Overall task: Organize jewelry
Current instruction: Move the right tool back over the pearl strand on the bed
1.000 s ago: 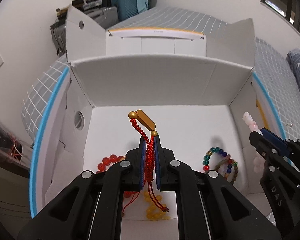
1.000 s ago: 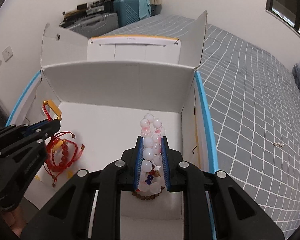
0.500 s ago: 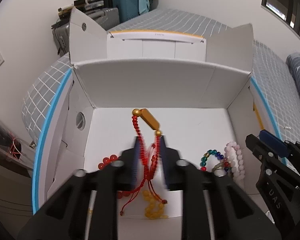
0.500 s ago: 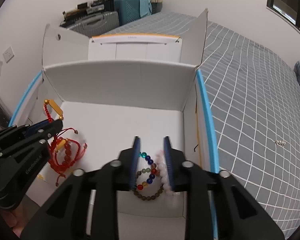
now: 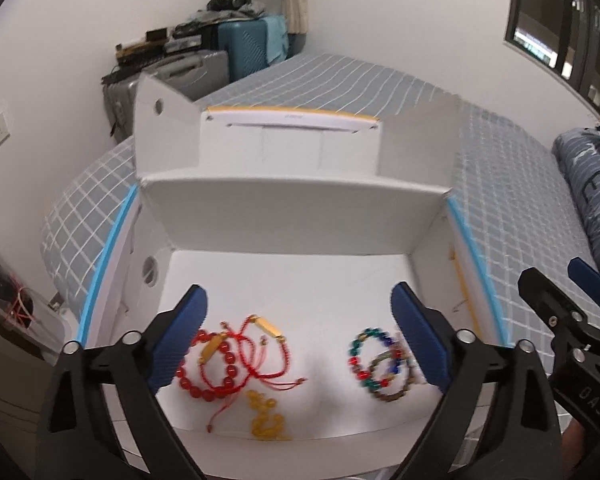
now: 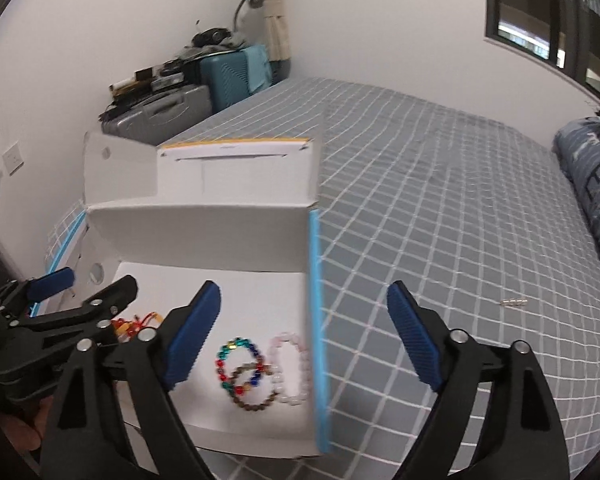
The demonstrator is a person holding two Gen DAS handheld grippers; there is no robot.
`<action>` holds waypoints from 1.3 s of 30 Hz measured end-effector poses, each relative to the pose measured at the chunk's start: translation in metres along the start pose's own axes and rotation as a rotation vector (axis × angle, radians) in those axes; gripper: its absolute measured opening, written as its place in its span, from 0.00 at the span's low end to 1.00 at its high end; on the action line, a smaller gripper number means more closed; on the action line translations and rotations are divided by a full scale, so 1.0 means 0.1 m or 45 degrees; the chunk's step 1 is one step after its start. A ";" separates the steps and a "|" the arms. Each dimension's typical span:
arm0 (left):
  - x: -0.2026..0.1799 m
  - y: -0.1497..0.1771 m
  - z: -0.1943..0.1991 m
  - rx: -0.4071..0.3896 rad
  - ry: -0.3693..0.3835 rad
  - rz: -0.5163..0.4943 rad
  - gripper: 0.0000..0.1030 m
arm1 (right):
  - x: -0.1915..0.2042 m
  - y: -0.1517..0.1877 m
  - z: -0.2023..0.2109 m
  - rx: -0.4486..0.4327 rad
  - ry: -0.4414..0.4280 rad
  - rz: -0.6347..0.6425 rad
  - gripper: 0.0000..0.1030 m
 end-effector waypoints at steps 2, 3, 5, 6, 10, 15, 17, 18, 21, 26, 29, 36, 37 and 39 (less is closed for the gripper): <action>-0.15 -0.05 0.06 -0.019 0.019 -0.015 0.94 | -0.14 -0.04 0.05 -0.010 0.033 0.002 0.84; -0.22 -0.07 0.08 -0.022 0.026 -0.021 0.94 | -0.21 -0.07 0.07 -0.016 0.055 -0.001 0.85; -0.40 -0.13 0.12 -0.022 0.056 -0.041 0.94 | -0.39 -0.12 0.11 -0.020 0.095 -0.013 0.88; -0.50 -0.15 0.15 -0.029 0.070 -0.053 0.94 | -0.48 -0.14 0.13 -0.020 0.108 -0.022 0.88; -0.99 -0.24 0.19 -0.042 0.126 -0.112 0.94 | -0.97 -0.19 0.19 -0.024 0.189 -0.083 0.91; -1.61 -0.27 0.12 -0.023 0.199 -0.188 0.94 | -1.64 -0.17 0.20 -0.012 0.279 -0.164 0.91; -1.86 -0.29 0.08 -0.016 0.226 -0.212 0.94 | -1.87 -0.15 0.18 -0.002 0.301 -0.195 0.91; -2.00 -0.30 0.04 -0.006 0.245 -0.220 0.94 | -2.00 -0.14 0.15 0.007 0.313 -0.210 0.91; -2.29 -0.32 -0.08 0.021 0.262 -0.255 0.94 | -2.29 -0.11 0.06 0.033 0.345 -0.228 0.91; -2.71 -0.30 -0.41 0.066 0.271 -0.286 0.94 | -2.64 0.02 -0.23 0.103 0.353 -0.265 0.91; -2.90 -0.26 -0.68 0.115 0.264 -0.311 0.94 | -2.80 0.10 -0.45 0.153 0.355 -0.277 0.91; -3.10 -0.09 -1.15 0.181 0.241 -0.323 0.94 | -3.01 0.31 -0.94 0.243 0.333 -0.302 0.87; -3.11 -0.06 -1.24 0.197 0.238 -0.314 0.94 | -3.03 0.35 -1.01 0.256 0.332 -0.302 0.86; -3.12 0.00 -1.39 0.222 0.233 -0.305 0.94 | -3.06 0.41 -1.15 0.286 0.321 -0.300 0.84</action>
Point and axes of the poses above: each gripper's, at about its wrist camera, not at the fingertips, and z roughly against the way its jaws point, x to its left, y to its underside, the point moved 5 cm from there along -z, roughly the way its jaws point, and after that the axes turned 2 degrees about -y, right-handed, at the moved point
